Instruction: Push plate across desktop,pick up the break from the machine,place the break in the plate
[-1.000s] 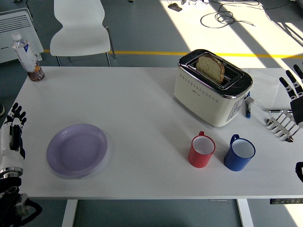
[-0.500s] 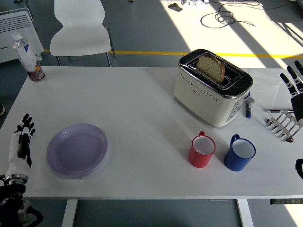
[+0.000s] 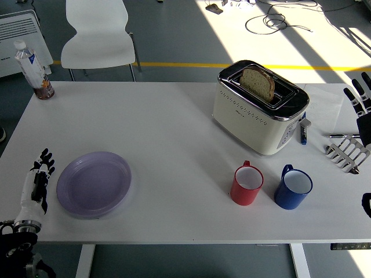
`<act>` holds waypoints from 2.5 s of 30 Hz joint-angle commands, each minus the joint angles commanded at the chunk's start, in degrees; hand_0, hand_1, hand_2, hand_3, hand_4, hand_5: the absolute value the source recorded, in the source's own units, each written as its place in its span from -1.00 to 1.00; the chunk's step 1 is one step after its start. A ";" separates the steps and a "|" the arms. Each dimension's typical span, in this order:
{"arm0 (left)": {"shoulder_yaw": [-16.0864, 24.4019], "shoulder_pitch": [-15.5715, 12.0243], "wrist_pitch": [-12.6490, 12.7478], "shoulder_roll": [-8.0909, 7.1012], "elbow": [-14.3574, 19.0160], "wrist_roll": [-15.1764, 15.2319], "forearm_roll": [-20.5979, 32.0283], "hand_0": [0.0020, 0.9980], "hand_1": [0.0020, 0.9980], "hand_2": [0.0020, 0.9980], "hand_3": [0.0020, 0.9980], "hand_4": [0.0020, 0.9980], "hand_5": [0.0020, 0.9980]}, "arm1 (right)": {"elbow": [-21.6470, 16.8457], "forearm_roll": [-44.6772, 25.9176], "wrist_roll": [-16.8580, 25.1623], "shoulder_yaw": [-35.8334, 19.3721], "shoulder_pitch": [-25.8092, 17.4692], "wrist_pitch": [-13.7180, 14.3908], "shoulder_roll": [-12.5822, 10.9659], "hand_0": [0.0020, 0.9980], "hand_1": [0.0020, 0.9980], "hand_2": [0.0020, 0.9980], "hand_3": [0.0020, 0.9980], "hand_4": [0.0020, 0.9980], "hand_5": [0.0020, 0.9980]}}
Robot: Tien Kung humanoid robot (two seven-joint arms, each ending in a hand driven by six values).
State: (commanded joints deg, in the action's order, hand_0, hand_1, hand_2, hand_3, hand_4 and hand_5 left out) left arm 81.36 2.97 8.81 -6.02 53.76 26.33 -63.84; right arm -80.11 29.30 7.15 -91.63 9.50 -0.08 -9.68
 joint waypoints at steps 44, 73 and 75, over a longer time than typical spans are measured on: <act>-9.57 -4.51 -0.39 -0.53 4.19 1.65 3.30 0.86 0.91 1.00 0.99 0.09 1.00 | 0.36 -0.08 0.06 2.06 -2.80 -0.16 -0.19 0.59 0.55 0.63 0.63 0.20 0.28; -11.86 -2.92 -2.58 -0.36 4.82 1.12 6.13 0.81 0.87 1.00 0.96 0.07 1.00 | 0.55 -0.10 -0.01 2.97 -2.09 -0.28 -0.10 0.59 0.55 0.63 0.63 0.20 0.28; -12.03 -2.78 -2.66 -0.33 4.83 1.13 6.22 0.81 0.87 1.00 0.96 0.07 1.00 | 0.57 -0.10 -0.02 3.03 -2.20 -0.29 -0.03 0.59 0.55 0.63 0.63 0.20 0.28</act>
State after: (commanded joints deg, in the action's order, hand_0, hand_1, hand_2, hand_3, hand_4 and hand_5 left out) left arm 69.33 0.19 6.15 -6.35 58.59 27.46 -57.62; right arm -79.54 29.21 7.13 -88.60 7.30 -0.38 -9.71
